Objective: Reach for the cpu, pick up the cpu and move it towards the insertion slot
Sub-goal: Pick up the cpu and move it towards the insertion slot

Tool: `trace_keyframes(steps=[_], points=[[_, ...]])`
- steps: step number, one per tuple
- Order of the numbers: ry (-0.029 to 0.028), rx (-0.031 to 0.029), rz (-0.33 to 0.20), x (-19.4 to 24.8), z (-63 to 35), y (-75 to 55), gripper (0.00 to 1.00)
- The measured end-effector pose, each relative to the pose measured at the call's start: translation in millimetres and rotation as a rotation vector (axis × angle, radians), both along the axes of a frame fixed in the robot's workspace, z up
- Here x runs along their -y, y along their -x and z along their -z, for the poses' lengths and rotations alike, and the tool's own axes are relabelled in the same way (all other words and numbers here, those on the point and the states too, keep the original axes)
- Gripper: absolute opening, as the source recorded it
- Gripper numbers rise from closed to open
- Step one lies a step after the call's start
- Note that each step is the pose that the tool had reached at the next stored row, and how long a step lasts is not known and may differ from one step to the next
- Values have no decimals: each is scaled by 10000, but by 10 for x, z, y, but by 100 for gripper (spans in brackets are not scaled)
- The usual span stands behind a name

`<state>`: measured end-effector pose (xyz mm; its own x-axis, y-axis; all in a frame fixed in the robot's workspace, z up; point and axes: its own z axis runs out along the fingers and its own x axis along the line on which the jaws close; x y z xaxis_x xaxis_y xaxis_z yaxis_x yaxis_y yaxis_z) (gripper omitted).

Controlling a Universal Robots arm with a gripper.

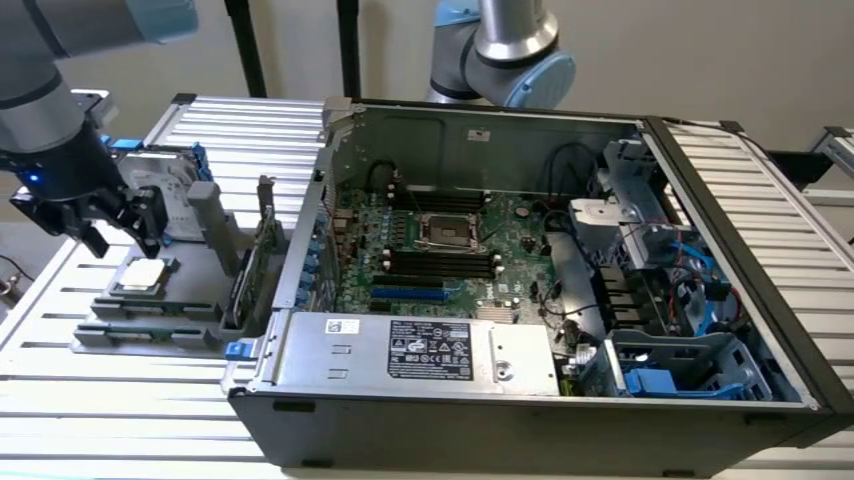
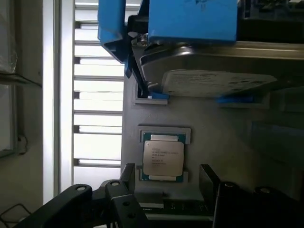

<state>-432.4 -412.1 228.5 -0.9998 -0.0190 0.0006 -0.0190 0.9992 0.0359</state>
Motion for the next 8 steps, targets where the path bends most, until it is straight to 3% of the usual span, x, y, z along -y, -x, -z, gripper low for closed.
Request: trace_keyframes(steps=[8], points=[[0, 0, 0, 0, 146, 0, 65]])
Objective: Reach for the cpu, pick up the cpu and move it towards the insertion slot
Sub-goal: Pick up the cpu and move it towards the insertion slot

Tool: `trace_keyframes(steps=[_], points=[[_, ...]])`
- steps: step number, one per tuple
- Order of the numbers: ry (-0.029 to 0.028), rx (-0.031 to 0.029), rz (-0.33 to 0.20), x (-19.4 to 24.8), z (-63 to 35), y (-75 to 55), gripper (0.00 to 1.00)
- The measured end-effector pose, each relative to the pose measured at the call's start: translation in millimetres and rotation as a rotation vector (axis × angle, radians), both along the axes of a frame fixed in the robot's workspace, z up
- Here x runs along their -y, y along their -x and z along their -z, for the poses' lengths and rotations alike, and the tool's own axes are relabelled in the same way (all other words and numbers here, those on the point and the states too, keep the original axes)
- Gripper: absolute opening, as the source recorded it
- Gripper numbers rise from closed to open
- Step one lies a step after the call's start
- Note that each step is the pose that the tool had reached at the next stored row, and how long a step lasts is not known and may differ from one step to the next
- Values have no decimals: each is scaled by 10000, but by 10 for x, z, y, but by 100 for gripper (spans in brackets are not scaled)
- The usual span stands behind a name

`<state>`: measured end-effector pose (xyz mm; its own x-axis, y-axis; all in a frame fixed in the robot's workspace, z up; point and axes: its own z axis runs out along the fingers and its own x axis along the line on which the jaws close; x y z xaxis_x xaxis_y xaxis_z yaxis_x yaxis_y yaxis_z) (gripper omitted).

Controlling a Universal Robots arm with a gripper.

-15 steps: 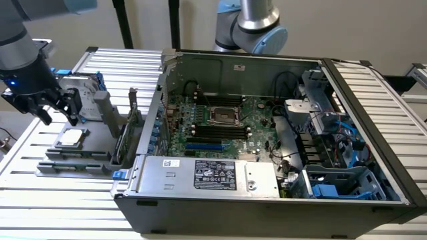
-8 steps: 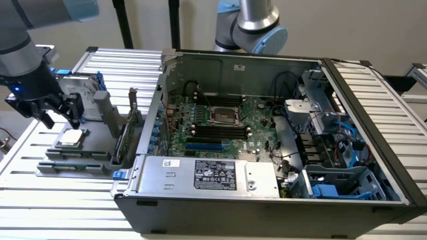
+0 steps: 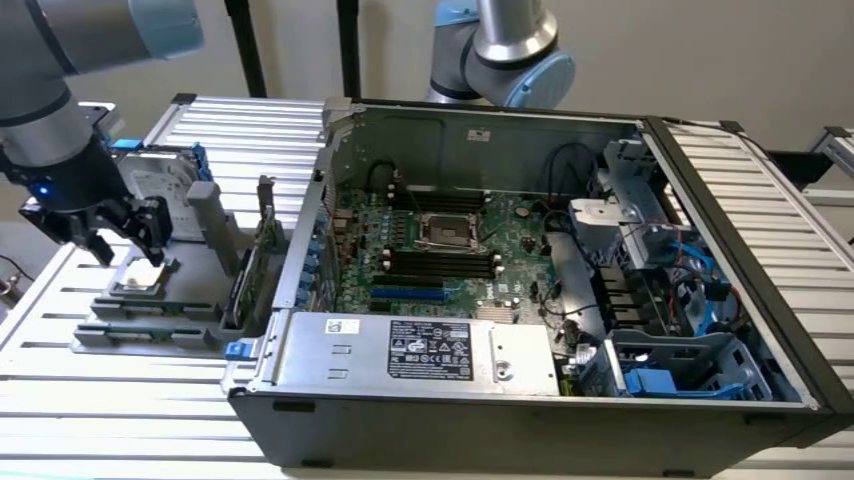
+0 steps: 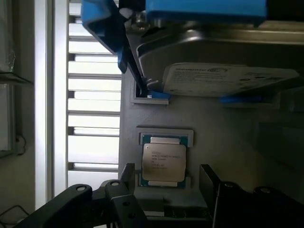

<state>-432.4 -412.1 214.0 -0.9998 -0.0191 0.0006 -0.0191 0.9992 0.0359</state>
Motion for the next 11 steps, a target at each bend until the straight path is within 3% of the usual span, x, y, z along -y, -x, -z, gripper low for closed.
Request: trace_keyframes(steps=[11], points=[[0, 0, 4, 0, 199, 0, 65]])
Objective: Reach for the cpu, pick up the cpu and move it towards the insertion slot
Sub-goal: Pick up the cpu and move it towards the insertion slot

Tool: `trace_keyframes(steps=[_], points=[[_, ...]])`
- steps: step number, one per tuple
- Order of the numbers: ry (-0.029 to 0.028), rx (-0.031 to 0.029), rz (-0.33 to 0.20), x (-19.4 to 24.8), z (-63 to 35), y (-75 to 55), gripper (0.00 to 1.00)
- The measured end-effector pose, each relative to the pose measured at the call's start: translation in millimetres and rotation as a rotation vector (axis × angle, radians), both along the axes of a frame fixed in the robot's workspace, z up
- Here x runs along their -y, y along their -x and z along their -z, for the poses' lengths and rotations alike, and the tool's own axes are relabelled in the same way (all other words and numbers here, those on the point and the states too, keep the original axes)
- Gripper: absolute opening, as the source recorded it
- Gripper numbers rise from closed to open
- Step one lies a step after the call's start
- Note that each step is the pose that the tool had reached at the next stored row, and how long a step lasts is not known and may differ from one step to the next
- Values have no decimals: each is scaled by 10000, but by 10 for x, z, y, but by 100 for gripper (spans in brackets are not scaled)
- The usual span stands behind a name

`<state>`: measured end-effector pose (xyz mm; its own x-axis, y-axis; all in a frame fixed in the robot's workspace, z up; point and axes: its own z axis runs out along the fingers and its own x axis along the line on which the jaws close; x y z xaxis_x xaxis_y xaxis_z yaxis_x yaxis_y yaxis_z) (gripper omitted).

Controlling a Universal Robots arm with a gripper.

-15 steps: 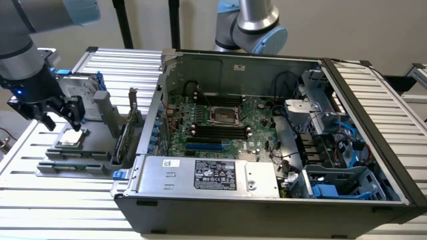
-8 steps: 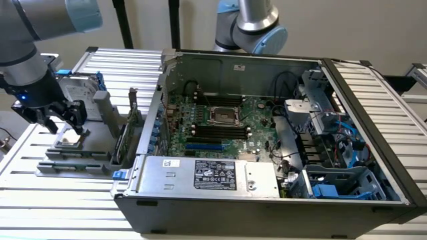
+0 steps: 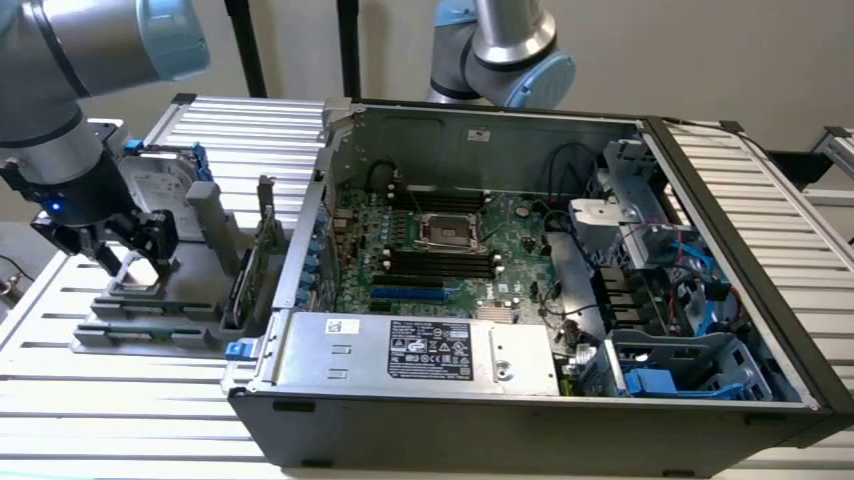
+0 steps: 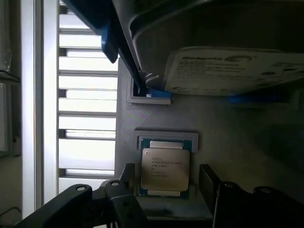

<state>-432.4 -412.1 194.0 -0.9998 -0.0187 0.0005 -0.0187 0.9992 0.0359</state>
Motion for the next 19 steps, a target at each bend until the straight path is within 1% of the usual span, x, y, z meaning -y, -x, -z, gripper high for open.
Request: trace_keyframes(steps=[3, 10, 19], points=[[1, 0, 17, 0, 46, 0, 65], [-1, 2, 38, 0, 58, 0, 65], [0, 0, 258, -5, 71, 4, 65]])
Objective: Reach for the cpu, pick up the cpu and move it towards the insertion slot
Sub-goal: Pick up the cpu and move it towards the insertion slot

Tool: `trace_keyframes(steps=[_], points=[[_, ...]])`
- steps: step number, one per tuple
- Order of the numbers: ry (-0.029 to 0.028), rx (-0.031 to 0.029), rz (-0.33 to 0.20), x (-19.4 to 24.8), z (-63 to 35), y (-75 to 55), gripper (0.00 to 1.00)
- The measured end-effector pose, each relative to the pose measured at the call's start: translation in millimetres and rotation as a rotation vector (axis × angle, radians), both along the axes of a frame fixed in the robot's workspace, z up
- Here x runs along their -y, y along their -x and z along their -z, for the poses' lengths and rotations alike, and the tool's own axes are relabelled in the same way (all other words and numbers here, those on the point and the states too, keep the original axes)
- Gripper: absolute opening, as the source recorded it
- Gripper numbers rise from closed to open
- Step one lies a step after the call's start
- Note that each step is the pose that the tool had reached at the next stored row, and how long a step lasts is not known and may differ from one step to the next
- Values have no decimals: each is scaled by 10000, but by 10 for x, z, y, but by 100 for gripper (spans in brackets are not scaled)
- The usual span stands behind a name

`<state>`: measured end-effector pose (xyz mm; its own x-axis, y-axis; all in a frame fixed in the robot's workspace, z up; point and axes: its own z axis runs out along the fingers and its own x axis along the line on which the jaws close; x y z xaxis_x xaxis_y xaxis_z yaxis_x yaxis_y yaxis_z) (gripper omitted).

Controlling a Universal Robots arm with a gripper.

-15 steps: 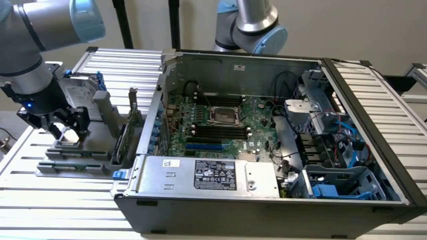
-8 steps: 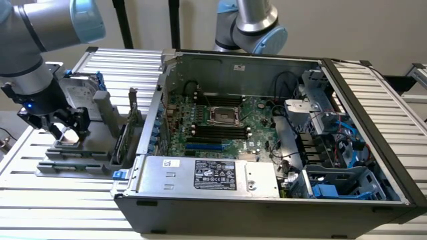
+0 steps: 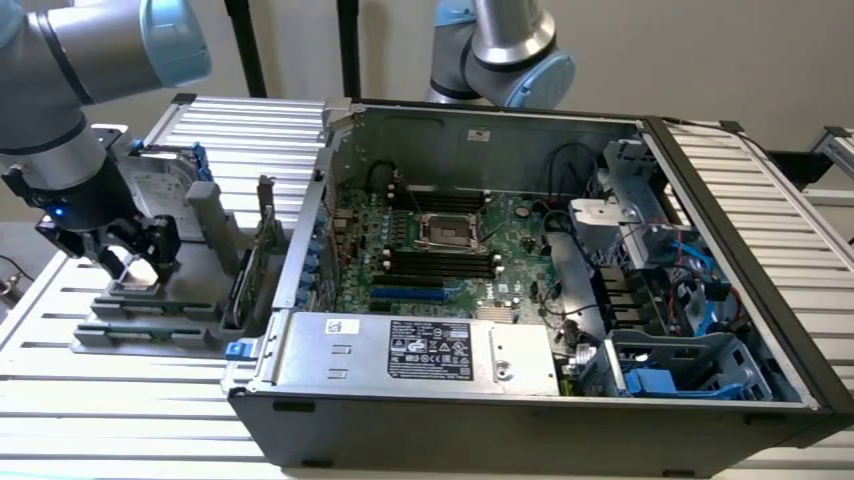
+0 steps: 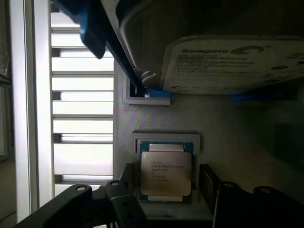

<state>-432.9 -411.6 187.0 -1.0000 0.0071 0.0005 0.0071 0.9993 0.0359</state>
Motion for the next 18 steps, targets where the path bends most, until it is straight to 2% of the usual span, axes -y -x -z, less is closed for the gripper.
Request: trace_keyframes(steps=[4, 18], points=[[-1, 1, 23, -22, 4, 0, 65], [0, 0, 23, -29, 27, 18, 65]])
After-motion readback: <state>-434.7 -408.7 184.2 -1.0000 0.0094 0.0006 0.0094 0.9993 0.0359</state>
